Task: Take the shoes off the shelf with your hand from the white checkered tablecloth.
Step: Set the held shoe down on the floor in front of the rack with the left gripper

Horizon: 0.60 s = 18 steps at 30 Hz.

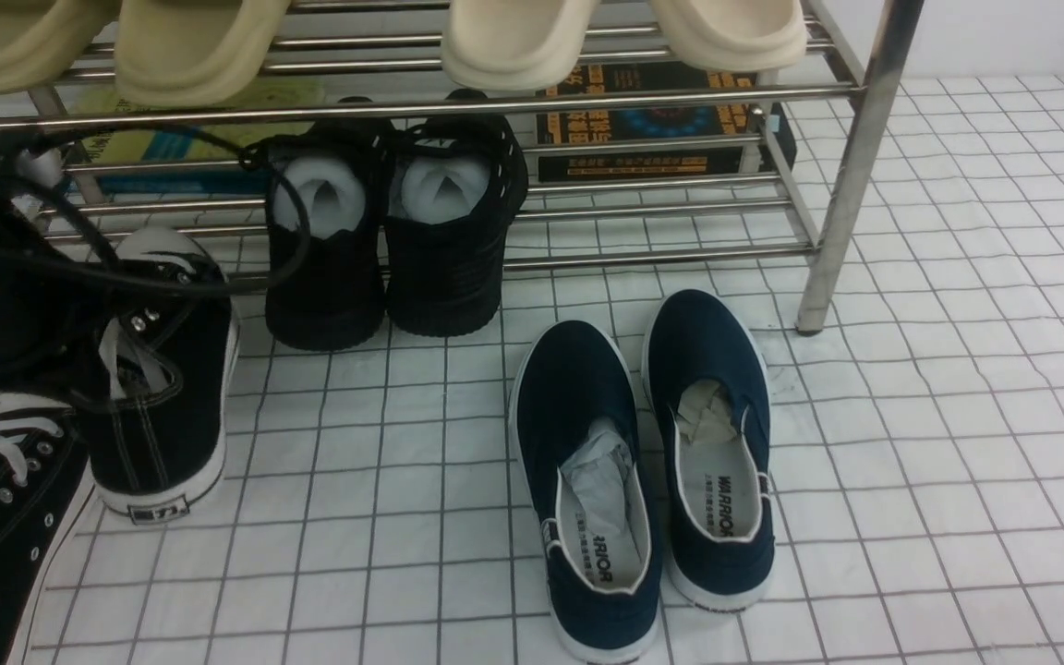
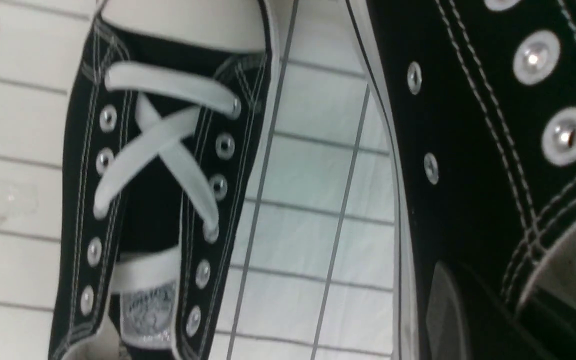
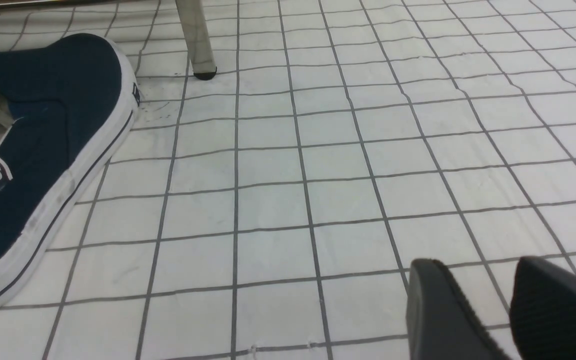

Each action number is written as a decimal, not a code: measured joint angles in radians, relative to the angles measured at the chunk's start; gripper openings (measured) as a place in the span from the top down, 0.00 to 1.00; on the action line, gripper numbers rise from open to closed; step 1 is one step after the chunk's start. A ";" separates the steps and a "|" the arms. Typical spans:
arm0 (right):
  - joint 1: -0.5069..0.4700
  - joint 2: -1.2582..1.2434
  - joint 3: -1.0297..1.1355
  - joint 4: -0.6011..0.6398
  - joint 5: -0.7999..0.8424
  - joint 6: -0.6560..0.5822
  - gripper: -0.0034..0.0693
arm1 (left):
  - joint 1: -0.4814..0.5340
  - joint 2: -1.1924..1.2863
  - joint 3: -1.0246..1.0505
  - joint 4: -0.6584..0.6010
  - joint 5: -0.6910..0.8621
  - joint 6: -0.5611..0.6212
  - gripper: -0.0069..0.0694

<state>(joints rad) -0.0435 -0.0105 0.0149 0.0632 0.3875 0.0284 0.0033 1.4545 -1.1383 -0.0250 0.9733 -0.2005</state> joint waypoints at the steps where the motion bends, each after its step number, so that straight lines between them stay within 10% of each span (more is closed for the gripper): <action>1: 0.000 0.000 0.000 0.000 0.000 0.000 0.62 | 0.000 -0.015 0.021 0.000 -0.005 0.000 0.89; 18: 0.000 0.000 0.000 0.000 0.000 0.000 0.62 | 0.000 -0.062 0.245 0.007 -0.083 0.049 0.89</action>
<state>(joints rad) -0.0435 -0.0105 0.0149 0.0632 0.3875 0.0284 0.0033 1.3925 -0.8934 -0.0176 0.8899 -0.1512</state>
